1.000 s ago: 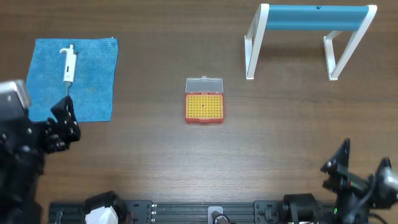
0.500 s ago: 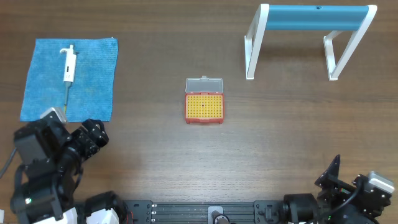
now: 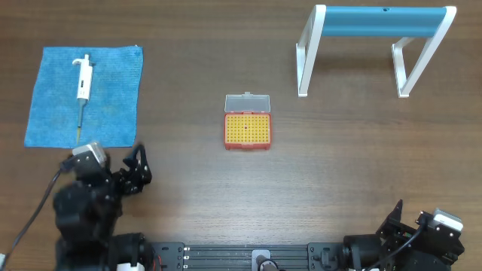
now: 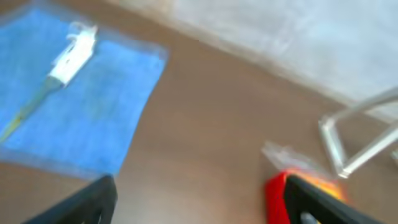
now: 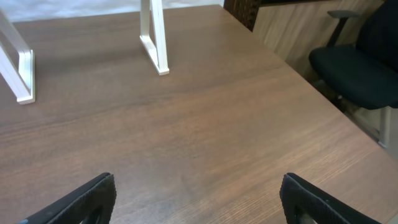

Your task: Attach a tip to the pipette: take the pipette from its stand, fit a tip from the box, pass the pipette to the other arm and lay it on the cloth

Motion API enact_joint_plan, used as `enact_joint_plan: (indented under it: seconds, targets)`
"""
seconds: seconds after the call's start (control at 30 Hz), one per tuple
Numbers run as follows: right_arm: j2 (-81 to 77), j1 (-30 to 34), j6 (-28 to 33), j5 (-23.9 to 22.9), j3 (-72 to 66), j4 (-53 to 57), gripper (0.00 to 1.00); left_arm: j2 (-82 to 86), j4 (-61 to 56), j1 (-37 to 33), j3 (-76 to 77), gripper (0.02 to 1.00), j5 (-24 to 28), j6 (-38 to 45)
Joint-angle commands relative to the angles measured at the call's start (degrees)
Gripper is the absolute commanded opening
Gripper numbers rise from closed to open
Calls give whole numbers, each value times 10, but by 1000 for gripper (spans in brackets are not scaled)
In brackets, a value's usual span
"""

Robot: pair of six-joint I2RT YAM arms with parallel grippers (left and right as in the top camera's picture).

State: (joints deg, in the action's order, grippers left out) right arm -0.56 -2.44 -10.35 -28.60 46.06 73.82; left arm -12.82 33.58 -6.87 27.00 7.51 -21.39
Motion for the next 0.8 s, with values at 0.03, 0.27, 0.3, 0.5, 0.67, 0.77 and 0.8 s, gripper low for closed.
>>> enact_joint_plan:
  seconds: [0.03,0.27,0.3,0.5,0.67,0.77,0.8]
  targets:
    - [-3,-3,4,-8,-1,-1,858,129,-217,8,-146,862,-41,-6]
    - [-3,-3,4,-8,-1,-1,858,127,-377,9,-252,862,-28,52]
    - [-3,-3,4,-8,-1,-1,858,127,-391,9,-266,862,-16,66]
    - [-3,-3,4,-8,-1,-1,858,127,-295,9,-267,864,4,123]
    - [-3,-3,4,-8,-1,-1,858,127,-296,9,-267,864,5,123]
    - [-3,-3,4,-8,-1,-1,858,127,-296,9,-267,864,5,123]
    - [-3,-3,4,-8,-1,-1,858,126,-295,9,-267,864,5,123]
